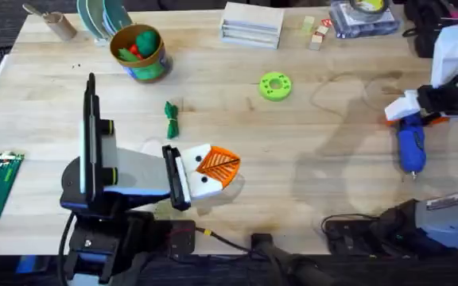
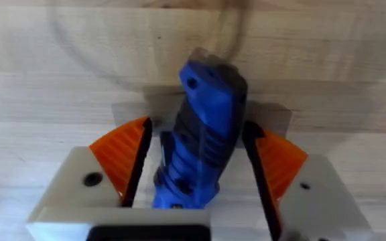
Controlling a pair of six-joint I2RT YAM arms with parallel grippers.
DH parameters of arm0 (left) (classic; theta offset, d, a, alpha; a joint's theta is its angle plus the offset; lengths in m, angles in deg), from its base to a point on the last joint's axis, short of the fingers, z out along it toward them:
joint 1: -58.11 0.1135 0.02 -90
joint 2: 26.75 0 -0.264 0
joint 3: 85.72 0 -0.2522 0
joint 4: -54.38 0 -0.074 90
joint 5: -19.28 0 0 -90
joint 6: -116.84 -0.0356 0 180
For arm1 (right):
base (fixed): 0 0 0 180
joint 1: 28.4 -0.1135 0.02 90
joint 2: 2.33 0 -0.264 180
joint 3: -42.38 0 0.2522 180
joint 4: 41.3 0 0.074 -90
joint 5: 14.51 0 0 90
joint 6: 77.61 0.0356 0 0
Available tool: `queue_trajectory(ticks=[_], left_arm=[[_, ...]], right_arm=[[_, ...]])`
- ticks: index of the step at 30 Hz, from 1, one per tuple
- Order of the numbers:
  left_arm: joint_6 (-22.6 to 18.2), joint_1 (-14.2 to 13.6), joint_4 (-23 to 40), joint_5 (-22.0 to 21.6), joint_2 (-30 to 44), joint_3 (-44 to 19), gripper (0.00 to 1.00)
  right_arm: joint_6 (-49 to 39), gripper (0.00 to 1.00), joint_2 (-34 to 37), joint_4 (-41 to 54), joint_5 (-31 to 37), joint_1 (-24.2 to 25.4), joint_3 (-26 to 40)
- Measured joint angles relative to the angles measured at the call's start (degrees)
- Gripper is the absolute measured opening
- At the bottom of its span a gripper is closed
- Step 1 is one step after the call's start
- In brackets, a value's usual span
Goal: Pick up the gripper from the table and insert it into the empty holder that is missing its gripper. Then pick up a screw, insert it into the mounting hole, and use the screwdriver to tighten it. Finally, clean up the table by picking up the vegetable and placing it into the bucket.
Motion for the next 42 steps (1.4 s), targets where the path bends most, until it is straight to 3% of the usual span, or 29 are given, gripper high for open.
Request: queue_trajectory(ticks=[21,34,42], left_arm=[[0.0,0.0,0.01,-0.02,0.0,0.0,0.006],[0.0,0.0,0.01,-0.02,0.0,0.0,0.006],[0.0,0.0,0.0,-0.02,0.0,0.0,0.006]], right_arm=[[4.05,0.906,-0.55,-0.46,0.39,-0.13,-0.79],[5.07,0.358,-0.55,-0.65,2.06,0.09,-0.83],[5.24,0.125,-0.55,-0.98,2.73,0.15,-1.0]])
